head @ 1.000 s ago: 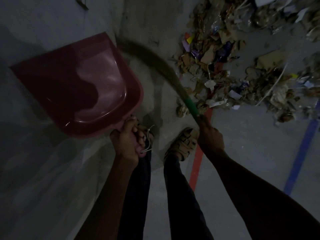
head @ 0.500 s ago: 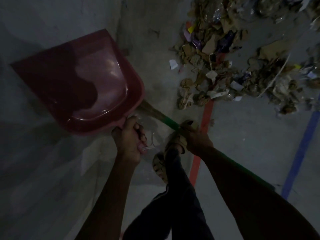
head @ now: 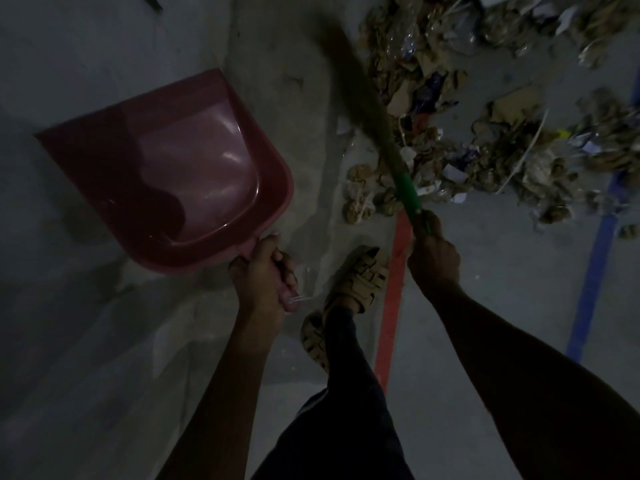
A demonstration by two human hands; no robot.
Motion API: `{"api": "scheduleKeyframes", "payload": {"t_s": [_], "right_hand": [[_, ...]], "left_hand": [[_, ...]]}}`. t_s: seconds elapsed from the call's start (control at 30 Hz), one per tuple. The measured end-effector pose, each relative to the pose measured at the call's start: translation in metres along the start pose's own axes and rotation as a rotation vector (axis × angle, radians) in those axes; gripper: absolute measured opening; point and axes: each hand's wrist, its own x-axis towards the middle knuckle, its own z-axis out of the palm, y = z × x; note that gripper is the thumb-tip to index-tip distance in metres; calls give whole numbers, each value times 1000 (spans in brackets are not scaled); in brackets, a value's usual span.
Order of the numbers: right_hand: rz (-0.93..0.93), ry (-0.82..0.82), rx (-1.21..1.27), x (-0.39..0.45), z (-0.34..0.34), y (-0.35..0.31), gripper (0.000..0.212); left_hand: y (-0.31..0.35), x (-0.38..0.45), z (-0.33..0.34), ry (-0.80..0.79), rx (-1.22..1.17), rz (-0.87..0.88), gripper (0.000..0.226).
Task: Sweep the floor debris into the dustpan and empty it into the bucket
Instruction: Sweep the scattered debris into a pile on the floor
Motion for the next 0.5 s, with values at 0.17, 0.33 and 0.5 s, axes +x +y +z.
{"api": "scheduleKeyframes", "payload": {"t_s": [0.17, 0.33, 0.5], "right_hand": [[-71, 28, 76, 6, 0, -24, 80], [-291, -143, -9, 27, 11, -36, 82], [-275, -186, -64, 55, -14, -46, 67]], "left_hand": [[2, 3, 17, -20, 9, -33, 39], [21, 9, 47, -16, 26, -25, 39], [42, 28, 73, -33, 54, 16, 38]]}}
